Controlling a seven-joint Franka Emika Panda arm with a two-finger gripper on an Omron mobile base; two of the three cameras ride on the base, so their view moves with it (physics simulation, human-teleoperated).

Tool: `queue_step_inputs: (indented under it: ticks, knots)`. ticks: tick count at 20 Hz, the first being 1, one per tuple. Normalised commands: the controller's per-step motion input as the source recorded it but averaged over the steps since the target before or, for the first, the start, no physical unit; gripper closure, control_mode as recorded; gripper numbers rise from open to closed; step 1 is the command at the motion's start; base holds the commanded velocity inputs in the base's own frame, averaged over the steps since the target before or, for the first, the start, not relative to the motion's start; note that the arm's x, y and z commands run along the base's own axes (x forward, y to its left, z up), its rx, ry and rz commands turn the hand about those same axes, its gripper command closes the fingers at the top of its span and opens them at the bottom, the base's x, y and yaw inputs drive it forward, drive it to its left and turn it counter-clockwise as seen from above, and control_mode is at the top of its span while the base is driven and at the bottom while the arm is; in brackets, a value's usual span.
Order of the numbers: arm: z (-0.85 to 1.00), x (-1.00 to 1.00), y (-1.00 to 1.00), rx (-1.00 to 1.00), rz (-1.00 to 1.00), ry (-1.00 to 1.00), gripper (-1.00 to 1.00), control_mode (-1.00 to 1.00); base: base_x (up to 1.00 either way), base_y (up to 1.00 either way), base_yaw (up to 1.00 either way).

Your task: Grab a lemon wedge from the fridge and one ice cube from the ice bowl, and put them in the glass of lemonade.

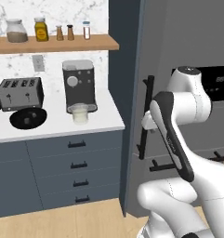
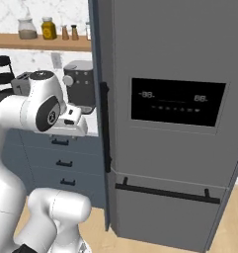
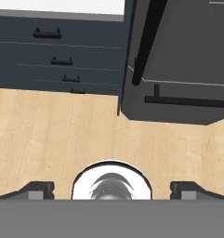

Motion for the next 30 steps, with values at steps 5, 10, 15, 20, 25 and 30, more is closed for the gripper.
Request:
queue_step_inputs:
  ticks: [5, 10, 15, 20, 25, 30]
  knots:
    - [0.00, 0.00, 0.00, 0.00, 0.00, 0.00, -1.00, 1.00, -0.30, 0.12, -0.02]
    - [0.00, 0.00, 0.00, 0.00, 0.00, 0.00, -1.00, 1.00, -0.49, 0.00, -0.05]
    - [0.00, 0.04, 0.00, 0.00, 0.00, 0.00, -1.00, -1.00, -0.12, 0.00, -0.02]
    - [-0.07, 0.28, -0.01, 0.00, 0.00, -0.08, -1.00, -1.00, 0.00, 0.00, 0.00]
    - [-0.04, 0.33, 0.00, 0.00, 0.00, -0.07, -1.00, -1.00, 0.00, 0.00, 0.00]
    - [0.00, 0.40, -0.05, 0.00, 0.00, -0.16, -1.00, -1.00, 0.00, 0.00, 0.00]
